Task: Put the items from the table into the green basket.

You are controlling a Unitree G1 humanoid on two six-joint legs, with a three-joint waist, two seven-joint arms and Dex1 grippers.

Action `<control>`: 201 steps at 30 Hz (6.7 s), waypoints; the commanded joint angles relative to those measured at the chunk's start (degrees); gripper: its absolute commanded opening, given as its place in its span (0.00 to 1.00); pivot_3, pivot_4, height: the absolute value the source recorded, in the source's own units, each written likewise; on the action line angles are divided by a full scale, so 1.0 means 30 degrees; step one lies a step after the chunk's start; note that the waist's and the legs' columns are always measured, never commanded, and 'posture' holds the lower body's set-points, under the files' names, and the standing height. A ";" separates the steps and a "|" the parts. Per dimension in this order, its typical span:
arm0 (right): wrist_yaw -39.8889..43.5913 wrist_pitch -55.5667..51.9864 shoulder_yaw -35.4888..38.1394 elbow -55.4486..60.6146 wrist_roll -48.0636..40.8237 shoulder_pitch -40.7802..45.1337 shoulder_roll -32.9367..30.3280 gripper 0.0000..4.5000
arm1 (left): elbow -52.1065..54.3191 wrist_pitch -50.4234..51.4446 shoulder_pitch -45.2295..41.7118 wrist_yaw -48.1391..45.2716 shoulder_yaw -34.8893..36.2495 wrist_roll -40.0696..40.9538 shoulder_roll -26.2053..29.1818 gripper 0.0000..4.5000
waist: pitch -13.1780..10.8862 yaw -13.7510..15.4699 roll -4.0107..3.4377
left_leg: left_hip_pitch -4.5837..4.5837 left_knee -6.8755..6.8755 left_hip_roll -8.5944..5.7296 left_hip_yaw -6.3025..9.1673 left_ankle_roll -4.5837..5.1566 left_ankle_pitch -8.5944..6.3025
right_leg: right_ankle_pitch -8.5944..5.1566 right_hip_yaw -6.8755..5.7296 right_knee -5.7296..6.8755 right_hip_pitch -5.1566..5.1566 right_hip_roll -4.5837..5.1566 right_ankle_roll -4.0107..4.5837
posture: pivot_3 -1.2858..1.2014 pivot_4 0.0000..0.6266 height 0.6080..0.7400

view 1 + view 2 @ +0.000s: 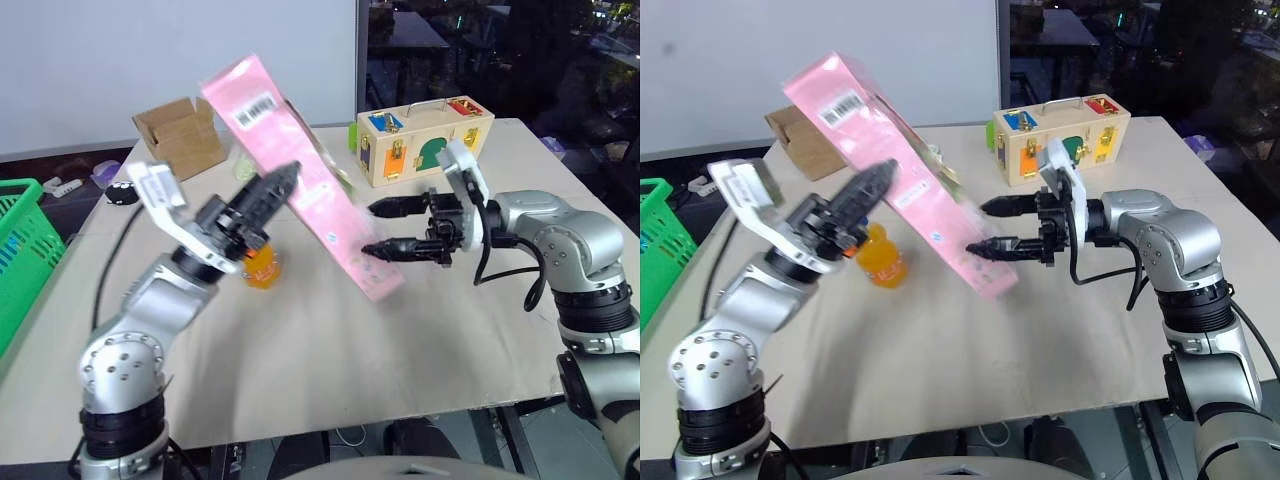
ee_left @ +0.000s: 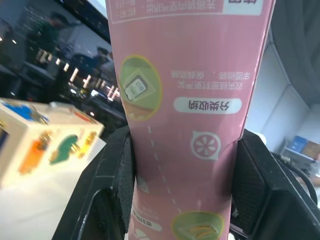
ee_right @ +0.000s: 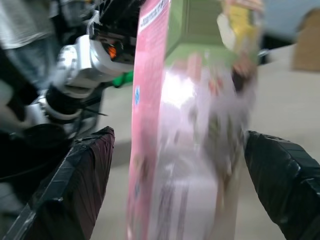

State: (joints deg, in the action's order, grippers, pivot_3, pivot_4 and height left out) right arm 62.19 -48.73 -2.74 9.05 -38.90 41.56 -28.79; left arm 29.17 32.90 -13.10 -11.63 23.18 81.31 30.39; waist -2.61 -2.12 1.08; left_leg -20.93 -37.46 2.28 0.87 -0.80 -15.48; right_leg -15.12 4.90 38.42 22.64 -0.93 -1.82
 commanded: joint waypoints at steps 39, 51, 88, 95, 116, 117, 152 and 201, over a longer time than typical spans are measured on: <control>-0.4972 0.6774 -0.4962 0.0246 0.5659 0.2519 0.7495 0.98 | -3.0149 -1.3384 -0.4552 -0.9652 0.5477 -1.9468 1.6984 0.55 | 0.0108 0.2036 0.0228 | -0.0330 0.0076 -0.0006 0.0361 -0.0168 0.0091 | -0.0048 -0.0379 0.0068 0.0266 0.0016 0.0087 | 0.59 0.00 1.00; -0.3637 0.7629 -0.4683 -0.0054 0.4878 0.2730 0.7276 1.00 | -3.3726 -1.5859 -0.0367 -0.7354 0.5957 -2.0801 1.6883 0.94 | 0.0159 0.1731 0.0311 | -0.0340 0.0077 0.0023 0.0362 -0.0167 0.0090 | -0.0049 -0.0396 0.0161 0.0324 0.0017 0.0096 | 0.60 0.00 1.00; -0.4301 0.3835 -0.1943 0.5666 0.5317 -0.4367 -0.1857 1.00 | -0.4949 0.2762 0.0516 -0.8642 -0.5414 -1.5056 0.7070 0.99 | 0.0114 -0.0164 0.0134 | -0.0294 0.0034 0.0005 0.0311 -0.0156 0.0097 | -0.0048 -0.0373 0.0148 0.0229 0.0059 0.0092 | 0.49 0.00 1.00; -0.5050 0.3160 -0.1609 0.6636 0.4978 -0.4945 -0.1955 1.00 | -0.6046 0.2424 -0.0215 -0.7587 -0.6234 -1.7659 0.5826 0.99 | 0.0119 -0.0844 0.0142 | -0.0292 0.0010 0.0003 0.0289 -0.0156 0.0097 | -0.0046 -0.0315 0.0147 0.0228 0.0049 0.0087 | 0.48 0.00 1.00; -0.4150 0.4744 -0.2601 0.5732 0.4781 -0.3834 -0.1325 1.00 | -0.6211 0.3490 -0.2127 -0.6127 0.1260 -1.4525 0.3295 0.65 | 0.0137 -0.1086 0.0206 | -0.0312 -0.0004 0.0011 0.0338 -0.0156 0.0097 | -0.0043 -0.0351 0.0159 0.0229 0.0050 0.0085 | 0.51 0.00 1.00; -0.4088 0.4862 -0.2736 0.5462 0.4768 -0.3575 -0.1020 1.00 | -0.6864 0.3572 -0.2687 -0.5374 0.2586 -1.4163 0.3450 0.65 | 0.0138 -0.1085 0.0207 | -0.0307 -0.0003 0.0012 0.0347 -0.0156 0.0097 | -0.0043 -0.0356 0.0170 0.0229 0.0046 0.0085 | 0.52 0.00 1.00; -0.2505 0.7476 -0.4161 0.1271 0.5049 0.0127 0.3968 1.00 | -1.8494 -0.3005 -0.0371 -0.0611 1.2122 -2.0348 1.1400 0.65 | 0.0300 0.2416 0.0471 | -0.0285 0.0021 -0.0037 0.0491 -0.0294 0.0171 | -0.0041 -0.0617 0.0165 0.0170 0.0161 0.0101 | 0.60 0.00 1.00; -0.3610 0.6836 -0.3946 0.2152 0.3668 0.0392 0.5759 1.00 | -2.2025 -0.5150 -0.0170 -0.3189 1.0400 -2.0176 1.2062 0.99 | 0.0317 0.1450 0.0495 | -0.0294 0.0051 -0.0027 0.0485 -0.0295 0.0171 | -0.0036 -0.0632 0.0184 0.0192 0.0170 0.0104 | 0.57 0.00 1.00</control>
State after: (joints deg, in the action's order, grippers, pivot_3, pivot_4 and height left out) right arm 51.93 -28.58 -15.78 13.21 -27.20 42.44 -11.38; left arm -40.66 19.14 -13.19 -22.01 53.50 20.47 65.68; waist -1.66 2.23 2.56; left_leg -21.80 -37.31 2.20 2.32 -1.69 -14.97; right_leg -15.23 3.01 38.98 23.21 -0.42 -1.51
